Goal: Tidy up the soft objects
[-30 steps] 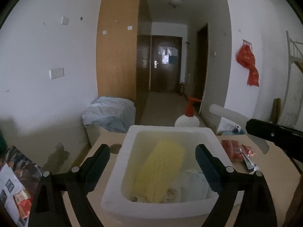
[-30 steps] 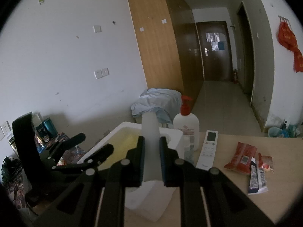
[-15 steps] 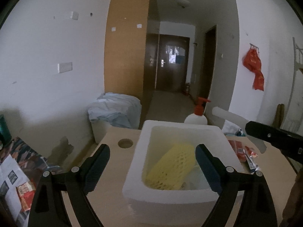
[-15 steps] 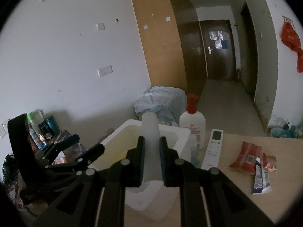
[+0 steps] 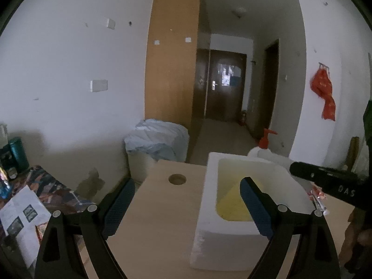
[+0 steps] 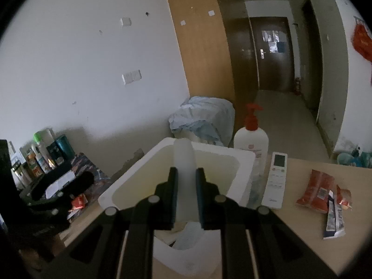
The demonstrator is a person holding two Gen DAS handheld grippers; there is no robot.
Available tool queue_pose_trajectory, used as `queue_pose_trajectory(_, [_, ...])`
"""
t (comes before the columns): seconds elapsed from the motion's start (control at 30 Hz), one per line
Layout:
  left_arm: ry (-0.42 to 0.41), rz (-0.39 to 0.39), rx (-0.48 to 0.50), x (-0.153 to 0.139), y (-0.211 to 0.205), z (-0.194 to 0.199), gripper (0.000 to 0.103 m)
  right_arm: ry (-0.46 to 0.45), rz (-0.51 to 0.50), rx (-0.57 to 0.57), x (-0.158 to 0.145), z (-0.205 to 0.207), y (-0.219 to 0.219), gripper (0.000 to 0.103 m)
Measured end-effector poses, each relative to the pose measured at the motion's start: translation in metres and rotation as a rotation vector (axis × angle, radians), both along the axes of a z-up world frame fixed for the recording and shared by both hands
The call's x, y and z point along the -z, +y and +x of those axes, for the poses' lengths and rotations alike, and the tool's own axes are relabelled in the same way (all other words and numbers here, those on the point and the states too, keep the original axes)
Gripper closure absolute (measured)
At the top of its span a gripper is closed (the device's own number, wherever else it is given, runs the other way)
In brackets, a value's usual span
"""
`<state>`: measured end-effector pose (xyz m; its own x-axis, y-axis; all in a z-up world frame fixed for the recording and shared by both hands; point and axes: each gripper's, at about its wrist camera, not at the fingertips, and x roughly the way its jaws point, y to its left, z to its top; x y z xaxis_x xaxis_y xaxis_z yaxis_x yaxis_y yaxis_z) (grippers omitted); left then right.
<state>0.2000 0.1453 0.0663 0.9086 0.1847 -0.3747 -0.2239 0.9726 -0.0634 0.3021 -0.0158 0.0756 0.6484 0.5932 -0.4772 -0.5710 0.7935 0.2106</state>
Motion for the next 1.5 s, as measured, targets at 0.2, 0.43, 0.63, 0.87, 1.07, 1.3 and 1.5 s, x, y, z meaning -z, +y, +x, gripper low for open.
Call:
queue_pose_trajectory(0.2, [0.0,-0.003,-0.013,0.0,0.007,-0.004,0.011,0.013,-0.017,-0.002,0.006,0.003,0.008,0.085])
queue_pose_trajectory(0.43, [-0.005,-0.012,-0.019,0.0,0.011,-0.005,0.011,0.02,-0.035,-0.001,0.009,0.007,0.015,0.084])
queue_pose_trajectory(0.63, [-0.014,-0.022,-0.032,0.0,0.015,-0.008,0.011,0.009,-0.038,0.009,0.008,0.007,0.016,0.071])
queue_pose_trajectory(0.87, [-0.01,-0.023,-0.028,0.0,0.014,-0.009,0.011,-0.032,-0.047,0.016,0.004,-0.002,0.016,0.036])
queue_pose_trajectory(1.07, [-0.015,-0.012,-0.028,-0.002,0.013,-0.012,0.011,-0.03,-0.041,0.024,0.002,-0.001,0.012,0.026])
queue_pose_trajectory(1.3, [-0.028,0.005,-0.034,-0.006,0.008,-0.018,0.0,-0.056,-0.024,0.04,-0.005,-0.011,0.001,0.0])
queue_pose_trajectory(1.5, [-0.025,0.006,-0.018,-0.007,0.002,-0.022,0.0,-0.066,-0.044,0.087,-0.005,-0.016,-0.014,0.0])
